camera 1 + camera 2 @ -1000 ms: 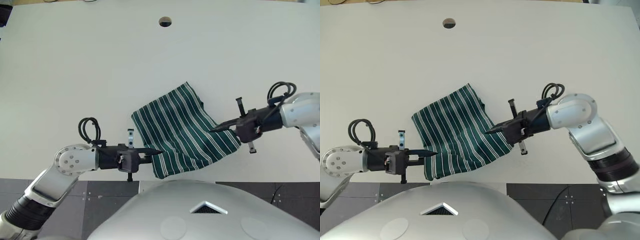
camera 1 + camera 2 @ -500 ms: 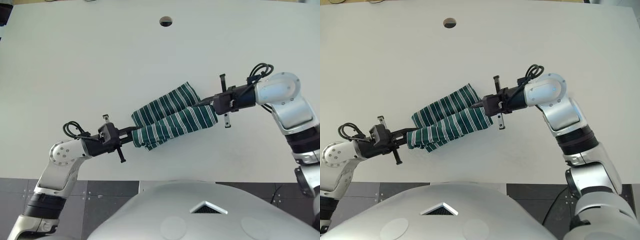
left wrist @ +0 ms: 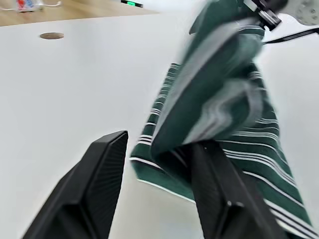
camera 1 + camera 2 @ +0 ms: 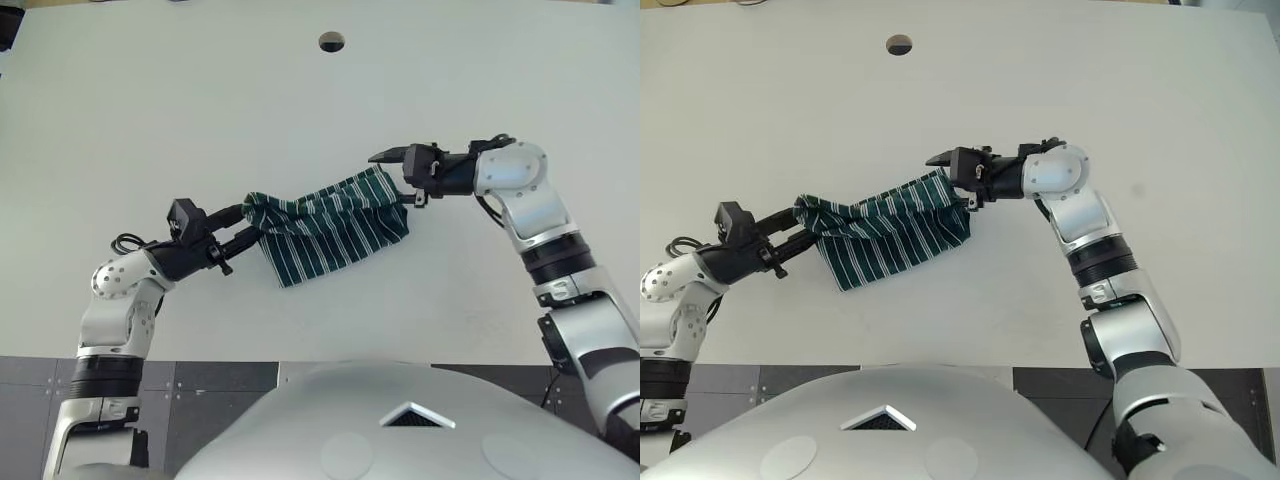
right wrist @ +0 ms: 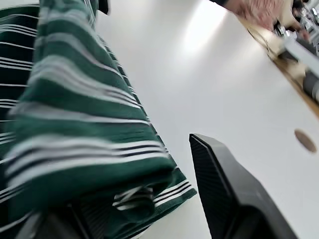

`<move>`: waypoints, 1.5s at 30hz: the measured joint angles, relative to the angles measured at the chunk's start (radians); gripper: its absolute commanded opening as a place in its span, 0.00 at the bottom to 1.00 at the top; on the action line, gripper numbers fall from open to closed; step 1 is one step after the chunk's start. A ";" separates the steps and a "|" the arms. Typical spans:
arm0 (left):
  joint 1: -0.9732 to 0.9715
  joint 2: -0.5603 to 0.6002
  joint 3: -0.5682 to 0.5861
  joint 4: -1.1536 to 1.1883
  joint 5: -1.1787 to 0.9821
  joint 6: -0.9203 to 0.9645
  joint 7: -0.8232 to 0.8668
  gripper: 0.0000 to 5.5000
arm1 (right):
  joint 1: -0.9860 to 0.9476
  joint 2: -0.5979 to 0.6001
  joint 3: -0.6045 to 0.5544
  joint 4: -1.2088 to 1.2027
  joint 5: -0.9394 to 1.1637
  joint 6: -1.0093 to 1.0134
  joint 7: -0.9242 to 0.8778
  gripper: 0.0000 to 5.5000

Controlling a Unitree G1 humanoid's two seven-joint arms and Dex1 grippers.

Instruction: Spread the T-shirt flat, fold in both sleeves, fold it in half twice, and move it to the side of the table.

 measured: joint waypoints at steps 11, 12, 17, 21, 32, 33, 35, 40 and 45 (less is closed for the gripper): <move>-0.116 -0.049 0.124 0.087 -0.078 0.413 0.171 0.38 | -0.081 0.149 -0.184 0.193 0.094 0.377 -0.174 0.44; -0.124 -0.053 0.145 0.087 -0.090 0.440 0.187 0.38 | -0.083 0.150 -0.199 0.187 0.095 0.348 -0.198 0.44; -0.150 -0.063 0.258 0.070 -0.157 0.502 0.238 0.38 | -0.011 0.163 -0.200 -0.094 0.097 -0.048 -0.193 0.44; -0.189 -0.075 0.337 0.039 -0.196 0.532 0.286 0.38 | 0.082 0.169 -0.002 -0.197 -0.075 -0.288 -0.160 0.44; -0.153 -0.299 0.298 -0.232 -0.056 0.151 0.354 0.38 | -0.076 0.185 0.210 0.105 -0.605 -0.034 -0.501 0.44; -0.142 -0.328 0.284 -0.241 -0.038 0.122 0.357 0.38 | -0.075 0.103 0.189 0.060 -0.604 -0.028 -0.462 0.44; -0.140 -0.366 0.275 -0.248 -0.027 0.089 0.378 0.38 | -0.081 -0.078 0.128 0.026 -0.587 -0.028 -0.372 0.44; -0.175 -0.461 0.263 -0.251 0.003 -0.012 0.461 0.38 | -0.173 -0.570 0.019 0.438 -0.560 0.035 -0.141 0.44; -0.284 -0.504 0.227 -0.205 0.031 -0.077 0.487 0.38 | -0.333 -0.644 -0.078 0.713 -0.523 0.048 -0.257 0.44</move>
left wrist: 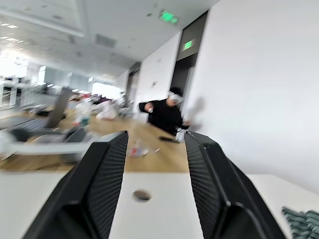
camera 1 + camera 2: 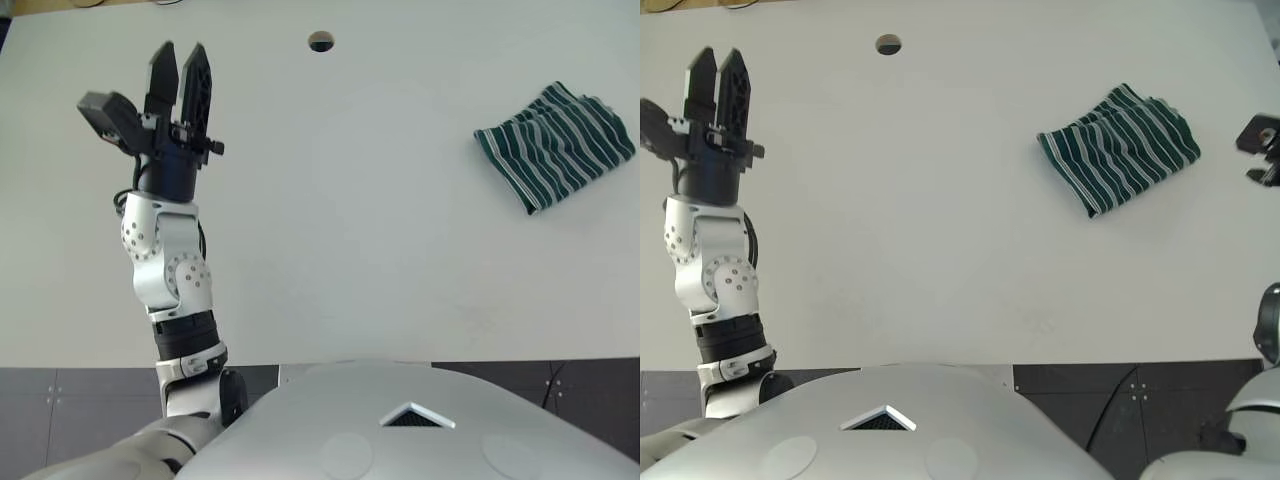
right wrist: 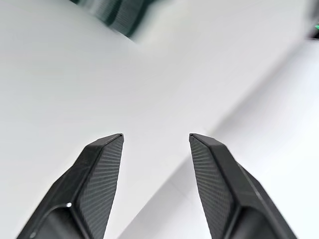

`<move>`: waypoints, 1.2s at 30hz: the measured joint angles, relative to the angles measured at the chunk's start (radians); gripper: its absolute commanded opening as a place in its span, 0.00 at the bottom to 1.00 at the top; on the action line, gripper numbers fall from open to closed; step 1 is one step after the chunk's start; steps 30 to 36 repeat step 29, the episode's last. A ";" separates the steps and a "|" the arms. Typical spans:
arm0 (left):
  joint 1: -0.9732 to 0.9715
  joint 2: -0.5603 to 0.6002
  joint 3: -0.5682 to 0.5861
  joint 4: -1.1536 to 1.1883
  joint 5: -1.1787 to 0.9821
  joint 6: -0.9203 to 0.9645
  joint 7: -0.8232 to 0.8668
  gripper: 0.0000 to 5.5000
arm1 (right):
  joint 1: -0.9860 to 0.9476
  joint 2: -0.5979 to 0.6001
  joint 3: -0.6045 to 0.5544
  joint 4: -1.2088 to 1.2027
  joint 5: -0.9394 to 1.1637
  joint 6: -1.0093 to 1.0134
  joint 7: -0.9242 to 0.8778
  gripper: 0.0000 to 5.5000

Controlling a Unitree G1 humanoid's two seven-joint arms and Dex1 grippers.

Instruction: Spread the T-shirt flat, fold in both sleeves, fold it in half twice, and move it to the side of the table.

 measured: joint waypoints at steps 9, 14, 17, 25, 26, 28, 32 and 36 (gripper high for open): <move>-0.407 -0.086 0.002 0.440 0.127 -0.126 0.222 0.38 | -0.046 0.740 -0.304 -0.512 0.488 -0.037 -0.517 0.44; -0.427 -0.143 -0.021 0.464 0.126 -0.165 0.194 0.38 | 0.106 1.042 -0.168 -0.982 0.460 0.323 -0.688 0.44; -0.427 -0.144 -0.019 0.465 0.125 -0.172 0.180 0.38 | 0.115 1.161 -0.106 -1.223 0.430 0.557 -0.771 0.44; -0.427 -0.166 -0.018 0.516 0.125 -0.198 0.149 0.38 | 0.053 1.162 -0.056 -1.606 0.350 0.933 -0.914 0.44; -0.426 -0.166 -0.012 0.519 0.124 -0.201 0.150 0.38 | 0.050 1.162 -0.060 -1.599 0.368 0.941 -0.921 0.44; -0.426 -0.166 -0.006 0.519 0.124 -0.206 0.151 0.38 | 0.043 1.162 -0.069 -1.590 0.390 0.950 -0.930 0.44; -0.426 -0.167 -0.004 0.518 0.124 -0.208 0.151 0.38 | 0.040 1.162 -0.073 -1.590 0.406 0.958 -0.933 0.44; -0.426 -0.167 -0.004 0.518 0.124 -0.208 0.151 0.38 | 0.040 1.162 -0.073 -1.590 0.406 0.958 -0.933 0.44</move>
